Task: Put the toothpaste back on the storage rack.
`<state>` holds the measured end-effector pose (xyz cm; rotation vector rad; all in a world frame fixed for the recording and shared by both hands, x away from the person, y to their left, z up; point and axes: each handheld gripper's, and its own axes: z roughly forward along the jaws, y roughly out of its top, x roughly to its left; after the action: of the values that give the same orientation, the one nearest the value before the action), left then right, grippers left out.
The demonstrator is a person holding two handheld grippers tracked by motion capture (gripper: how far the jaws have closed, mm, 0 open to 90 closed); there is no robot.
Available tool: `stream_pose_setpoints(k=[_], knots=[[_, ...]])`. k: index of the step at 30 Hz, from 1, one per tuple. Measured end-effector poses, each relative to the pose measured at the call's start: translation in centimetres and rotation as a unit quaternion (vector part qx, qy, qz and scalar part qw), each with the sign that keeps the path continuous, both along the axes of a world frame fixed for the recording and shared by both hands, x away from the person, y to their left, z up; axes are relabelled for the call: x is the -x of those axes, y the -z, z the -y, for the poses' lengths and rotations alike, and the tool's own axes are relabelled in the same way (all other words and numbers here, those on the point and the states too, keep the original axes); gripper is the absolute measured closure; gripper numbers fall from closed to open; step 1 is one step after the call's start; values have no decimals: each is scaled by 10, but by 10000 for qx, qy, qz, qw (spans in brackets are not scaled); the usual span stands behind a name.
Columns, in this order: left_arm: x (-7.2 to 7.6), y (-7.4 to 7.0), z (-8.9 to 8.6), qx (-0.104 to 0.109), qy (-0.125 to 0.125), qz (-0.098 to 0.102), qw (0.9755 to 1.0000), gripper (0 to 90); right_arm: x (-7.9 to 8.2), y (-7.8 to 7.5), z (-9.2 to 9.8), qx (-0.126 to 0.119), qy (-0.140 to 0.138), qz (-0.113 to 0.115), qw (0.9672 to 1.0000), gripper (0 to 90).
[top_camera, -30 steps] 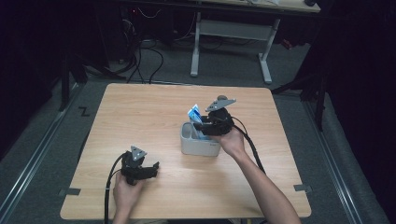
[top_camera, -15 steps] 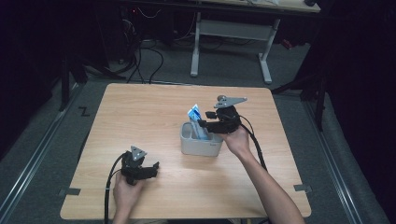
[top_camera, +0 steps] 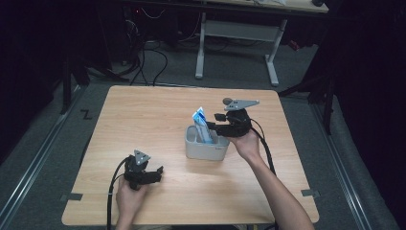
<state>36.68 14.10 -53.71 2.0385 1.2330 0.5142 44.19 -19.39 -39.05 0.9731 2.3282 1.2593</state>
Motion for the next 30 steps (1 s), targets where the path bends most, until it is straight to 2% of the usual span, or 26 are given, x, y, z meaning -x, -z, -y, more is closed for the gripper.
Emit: stream_pose_setpoints(k=[6, 30], knots=[[0, 0, 0, 1, -1, 0, 10000, 155, 2, 0, 10, -12, 21, -28, 10000, 532], [0, 0, 0, 1, -1, 0, 10000, 155, 12, -10, 33, -197, 199, 58, 9996, 508]])
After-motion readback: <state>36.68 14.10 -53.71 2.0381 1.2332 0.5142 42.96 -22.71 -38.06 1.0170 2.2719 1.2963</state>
